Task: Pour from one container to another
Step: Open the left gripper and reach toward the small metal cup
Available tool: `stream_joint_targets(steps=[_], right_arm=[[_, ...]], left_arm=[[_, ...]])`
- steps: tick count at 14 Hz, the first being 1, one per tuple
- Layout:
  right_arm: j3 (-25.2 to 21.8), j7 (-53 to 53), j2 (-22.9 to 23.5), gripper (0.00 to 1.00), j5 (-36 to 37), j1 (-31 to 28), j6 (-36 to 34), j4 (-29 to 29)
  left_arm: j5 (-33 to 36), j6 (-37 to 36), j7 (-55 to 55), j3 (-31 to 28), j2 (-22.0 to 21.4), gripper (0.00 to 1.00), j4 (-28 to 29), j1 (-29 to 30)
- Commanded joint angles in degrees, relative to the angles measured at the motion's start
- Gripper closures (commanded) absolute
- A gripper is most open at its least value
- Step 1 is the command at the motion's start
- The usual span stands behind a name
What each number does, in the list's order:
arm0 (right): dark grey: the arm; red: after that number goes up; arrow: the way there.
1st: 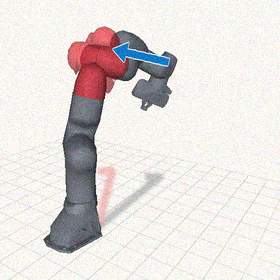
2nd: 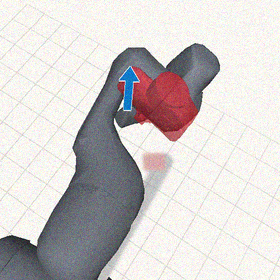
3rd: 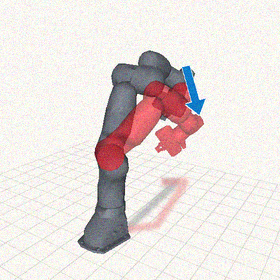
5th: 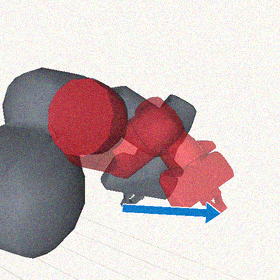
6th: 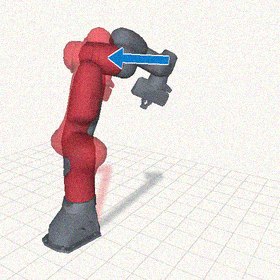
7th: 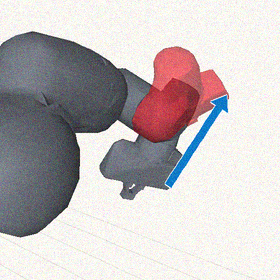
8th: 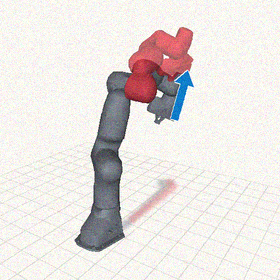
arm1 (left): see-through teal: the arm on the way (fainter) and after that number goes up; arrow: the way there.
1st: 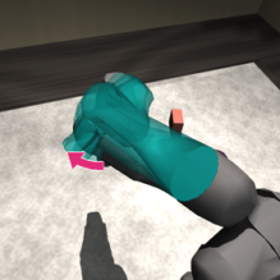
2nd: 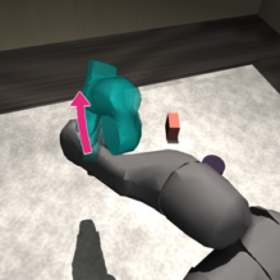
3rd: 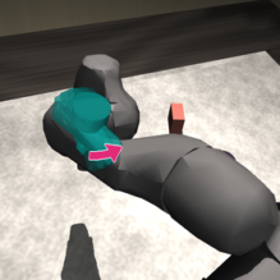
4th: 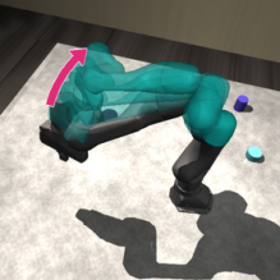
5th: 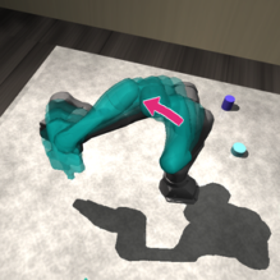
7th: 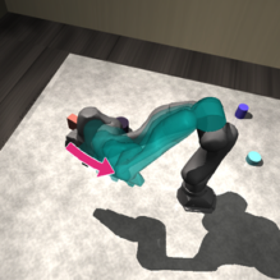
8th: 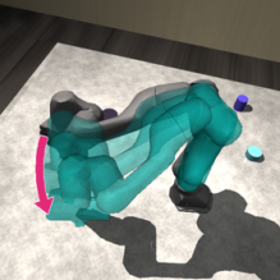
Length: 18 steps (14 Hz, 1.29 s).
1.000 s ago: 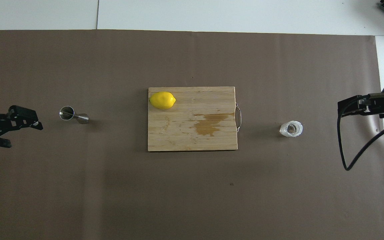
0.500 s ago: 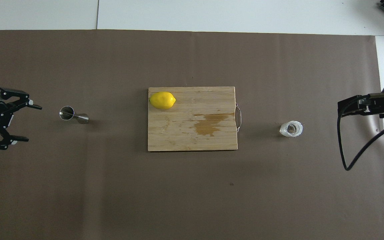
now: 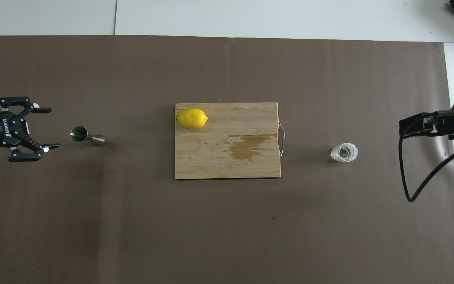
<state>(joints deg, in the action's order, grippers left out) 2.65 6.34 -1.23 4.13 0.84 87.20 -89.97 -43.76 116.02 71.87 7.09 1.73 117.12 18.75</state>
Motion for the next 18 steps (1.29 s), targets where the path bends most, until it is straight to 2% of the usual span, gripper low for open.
stream_joint_targets(steps=[1, 5, 9, 12, 15, 18], right_arm=[[0.3, 0.1, -0.7, 0.0, -0.4, -0.7, -0.4, -0.6], [0.3, 0.1, -0.7, 0.0, -0.4, -0.7, -0.4, -0.6], [0.3, 0.1, -0.7, 0.0, -0.4, -0.7, -0.4, -0.6], [0.3, 0.1, -0.7, 0.0, -0.4, -0.7, -0.4, -0.6], [0.3, 0.1, -0.7, 0.0, -0.4, -0.7, -0.4, -0.6], [0.3, 0.1, -0.7, 0.0, -0.4, -0.7, -0.4, -0.6]], left_arm=[[-5.9, 6.2, 4.3, 0.4, -4.4, 0.0, 8.5, 0.1], [-12.6, 12.7, 4.7, 0.6, -6.7, 0.0, 15.2, -0.6], [-15.6, 17.9, 4.6, 0.6, -6.7, 0.0, 17.7, -3.6], [-18.3, 21.5, 4.7, 0.6, -6.2, 0.0, 18.0, -6.4], [-18.3, 21.6, 4.7, 0.5, -5.9, 0.0, 18.0, -5.7], [-18.6, 24.2, 4.6, 0.6, -3.8, 0.0, 17.4, -5.5]])
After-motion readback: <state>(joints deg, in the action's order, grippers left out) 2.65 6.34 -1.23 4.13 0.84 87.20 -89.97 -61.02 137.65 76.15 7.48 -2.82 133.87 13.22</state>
